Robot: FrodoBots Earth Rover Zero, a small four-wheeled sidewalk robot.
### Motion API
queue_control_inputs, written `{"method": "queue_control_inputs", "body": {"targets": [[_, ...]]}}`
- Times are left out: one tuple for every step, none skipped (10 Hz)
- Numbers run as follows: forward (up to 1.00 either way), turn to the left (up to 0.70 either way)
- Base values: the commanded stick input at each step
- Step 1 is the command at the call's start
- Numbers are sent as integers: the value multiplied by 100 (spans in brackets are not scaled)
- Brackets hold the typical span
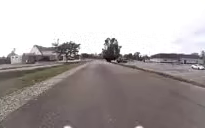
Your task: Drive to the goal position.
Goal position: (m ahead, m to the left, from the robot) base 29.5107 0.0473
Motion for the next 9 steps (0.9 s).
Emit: {"method": "queue_control_inputs", "body": {"targets": [[70, 0], [70, 0], [70, 0], [70, 0], [70, 0], [70, 0], [70, 0], [70, 0], [70, 0]]}}
